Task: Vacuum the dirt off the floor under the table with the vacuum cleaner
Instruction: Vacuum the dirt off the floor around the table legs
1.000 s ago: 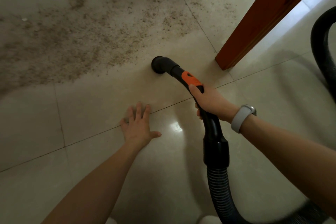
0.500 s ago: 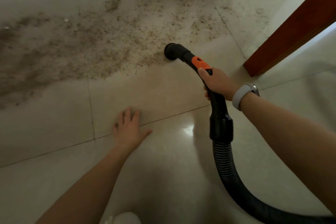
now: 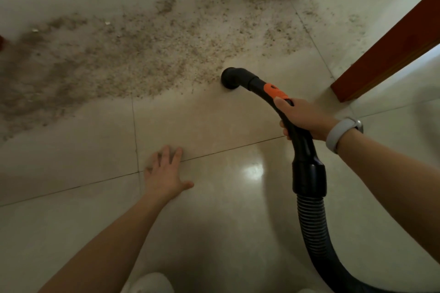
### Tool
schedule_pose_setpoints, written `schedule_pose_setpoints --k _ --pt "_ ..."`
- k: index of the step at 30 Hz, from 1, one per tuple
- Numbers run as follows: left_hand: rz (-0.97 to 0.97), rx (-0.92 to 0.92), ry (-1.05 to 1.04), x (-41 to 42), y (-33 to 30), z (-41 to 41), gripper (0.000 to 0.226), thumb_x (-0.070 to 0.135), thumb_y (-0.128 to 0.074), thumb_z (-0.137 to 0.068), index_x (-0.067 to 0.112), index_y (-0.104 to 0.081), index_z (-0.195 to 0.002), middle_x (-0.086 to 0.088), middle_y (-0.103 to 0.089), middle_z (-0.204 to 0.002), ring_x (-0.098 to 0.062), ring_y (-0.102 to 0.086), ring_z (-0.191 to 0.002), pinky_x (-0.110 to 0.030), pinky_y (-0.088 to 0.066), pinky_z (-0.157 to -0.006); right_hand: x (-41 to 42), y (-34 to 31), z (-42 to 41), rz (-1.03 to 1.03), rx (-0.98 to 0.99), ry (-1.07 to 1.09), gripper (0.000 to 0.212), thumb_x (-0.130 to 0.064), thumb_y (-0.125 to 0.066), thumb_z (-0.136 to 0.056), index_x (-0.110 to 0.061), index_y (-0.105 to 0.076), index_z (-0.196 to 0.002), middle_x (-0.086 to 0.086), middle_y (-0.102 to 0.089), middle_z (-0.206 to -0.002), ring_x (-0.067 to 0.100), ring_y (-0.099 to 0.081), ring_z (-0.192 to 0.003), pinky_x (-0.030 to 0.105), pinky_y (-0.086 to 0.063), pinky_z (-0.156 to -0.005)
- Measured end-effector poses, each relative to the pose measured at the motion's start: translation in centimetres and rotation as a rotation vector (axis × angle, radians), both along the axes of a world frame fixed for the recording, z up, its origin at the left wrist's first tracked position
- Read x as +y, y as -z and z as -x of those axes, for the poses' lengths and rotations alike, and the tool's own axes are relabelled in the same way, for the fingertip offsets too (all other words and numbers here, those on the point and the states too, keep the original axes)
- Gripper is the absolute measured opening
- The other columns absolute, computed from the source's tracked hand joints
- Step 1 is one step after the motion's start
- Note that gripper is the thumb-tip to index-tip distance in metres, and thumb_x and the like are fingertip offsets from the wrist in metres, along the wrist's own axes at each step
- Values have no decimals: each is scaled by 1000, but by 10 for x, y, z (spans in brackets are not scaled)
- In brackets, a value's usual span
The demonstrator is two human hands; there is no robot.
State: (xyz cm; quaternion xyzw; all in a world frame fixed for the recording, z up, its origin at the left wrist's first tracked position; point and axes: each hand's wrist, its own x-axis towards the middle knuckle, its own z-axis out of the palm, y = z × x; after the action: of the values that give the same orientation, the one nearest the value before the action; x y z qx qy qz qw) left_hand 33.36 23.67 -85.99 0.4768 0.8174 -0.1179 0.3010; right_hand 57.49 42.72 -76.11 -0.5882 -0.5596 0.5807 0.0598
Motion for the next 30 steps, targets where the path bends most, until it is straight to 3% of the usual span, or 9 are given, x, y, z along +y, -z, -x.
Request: schedule_pose_setpoints --k 6,14,19,23,30 --pt "41 -43 41 2 2 11 110 53 -69 -77 35 11 -149 0 26 -156 -34 16 -144 -56 -12 -114 4 -5 10 -7 -30 9 32 -37 -42 -99 -5 -47 -100 8 -50 -65 17 -50 -46 24 -47 -39" --pt "18 -59 36 2 6 13 109 51 -70 -77 36 10 -150 1 27 -156 -33 19 -144 -56 -6 -115 30 -3 48 -37 -78 98 31 -37 -41 -99 -7 -46 -102 6 -50 -67 17 -50 -50 29 -49 -49" --pt "7 -69 31 1 7 13 108 51 -69 -77 36 9 -150 1 27 -156 -34 19 -144 -56 -5 -115 22 1 42 11 -44 49 29 -39 -42 -99 -11 -48 -94 6 -52 -66 17 -52 -50 27 -50 -48" --pt "9 -70 28 1 6 13 108 51 -69 -77 36 9 -150 1 27 -156 -34 19 -144 -57 -6 -115 7 2 26 60 -11 -32 31 -38 -43 -98 -8 -49 -100 6 -52 -64 16 -51 -47 25 -48 -43" --pt "7 -64 29 1 4 12 108 51 -69 -77 36 9 -150 1 26 -156 -34 18 -144 -57 -7 -114 15 1 39 -26 -47 20 31 -39 -42 -99 -9 -49 -102 6 -52 -66 17 -51 -49 26 -50 -46"
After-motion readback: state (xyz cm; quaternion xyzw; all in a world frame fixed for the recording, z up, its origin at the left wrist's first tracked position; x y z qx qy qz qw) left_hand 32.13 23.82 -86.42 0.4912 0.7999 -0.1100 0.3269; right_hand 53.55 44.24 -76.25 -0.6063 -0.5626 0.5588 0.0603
